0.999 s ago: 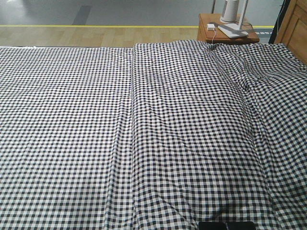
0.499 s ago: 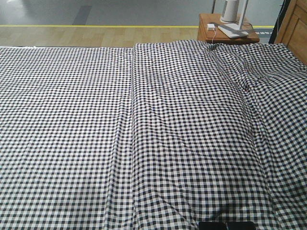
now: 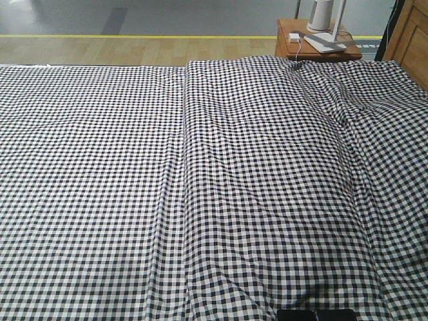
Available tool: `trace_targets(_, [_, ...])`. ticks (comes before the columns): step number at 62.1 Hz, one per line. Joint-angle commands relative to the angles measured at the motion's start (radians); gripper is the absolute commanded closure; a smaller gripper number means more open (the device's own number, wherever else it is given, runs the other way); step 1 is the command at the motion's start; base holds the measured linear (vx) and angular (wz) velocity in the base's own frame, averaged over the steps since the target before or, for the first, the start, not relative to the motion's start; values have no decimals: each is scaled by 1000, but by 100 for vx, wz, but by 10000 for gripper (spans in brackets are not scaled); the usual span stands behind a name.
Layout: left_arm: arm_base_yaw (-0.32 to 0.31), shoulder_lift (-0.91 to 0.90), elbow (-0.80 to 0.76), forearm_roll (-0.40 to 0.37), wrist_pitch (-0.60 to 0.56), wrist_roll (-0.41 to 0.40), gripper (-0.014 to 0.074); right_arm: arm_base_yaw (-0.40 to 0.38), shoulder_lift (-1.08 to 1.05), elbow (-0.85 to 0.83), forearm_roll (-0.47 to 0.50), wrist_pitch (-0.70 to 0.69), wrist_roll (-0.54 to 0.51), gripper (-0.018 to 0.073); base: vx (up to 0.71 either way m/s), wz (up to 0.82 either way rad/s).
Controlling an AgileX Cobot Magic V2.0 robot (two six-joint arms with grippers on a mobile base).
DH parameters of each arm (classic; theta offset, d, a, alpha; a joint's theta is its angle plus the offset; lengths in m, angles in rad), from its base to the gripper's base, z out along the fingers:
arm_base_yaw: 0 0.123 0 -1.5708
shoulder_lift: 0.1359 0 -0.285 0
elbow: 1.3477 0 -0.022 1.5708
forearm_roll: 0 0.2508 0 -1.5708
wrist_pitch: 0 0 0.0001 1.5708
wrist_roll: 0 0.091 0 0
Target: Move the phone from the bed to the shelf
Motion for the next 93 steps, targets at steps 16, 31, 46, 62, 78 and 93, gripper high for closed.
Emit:
trace_targets(16, [-4, -13, -21, -9, -72, -6, 595, 0, 298, -493, -15, 271, -44, 564, 0, 0])
trace_targets(31, [-4, -13, -21, -9, -72, -6, 595, 0, 574, -767, -15, 595, -44, 540, 0, 0])
trace_targets(46, [-4, -13, -21, -9, -72, -6, 595, 0, 764, -814, -15, 726, -48, 349, 0, 0])
trace_targets(62, [-4, -13, -21, -9, -72, -6, 595, 0, 858, -814, -15, 792, -46, -86, 0, 0])
trace_targets(78, [-4, -13, -21, -9, -72, -6, 595, 0, 879, -814, -10, 853, 14, -158, 0, 0])
trace_targets(93, [-4, -13, -21, -9, -72, -6, 595, 0, 912, -897, -37, 1023, 85, -152, 0, 0])
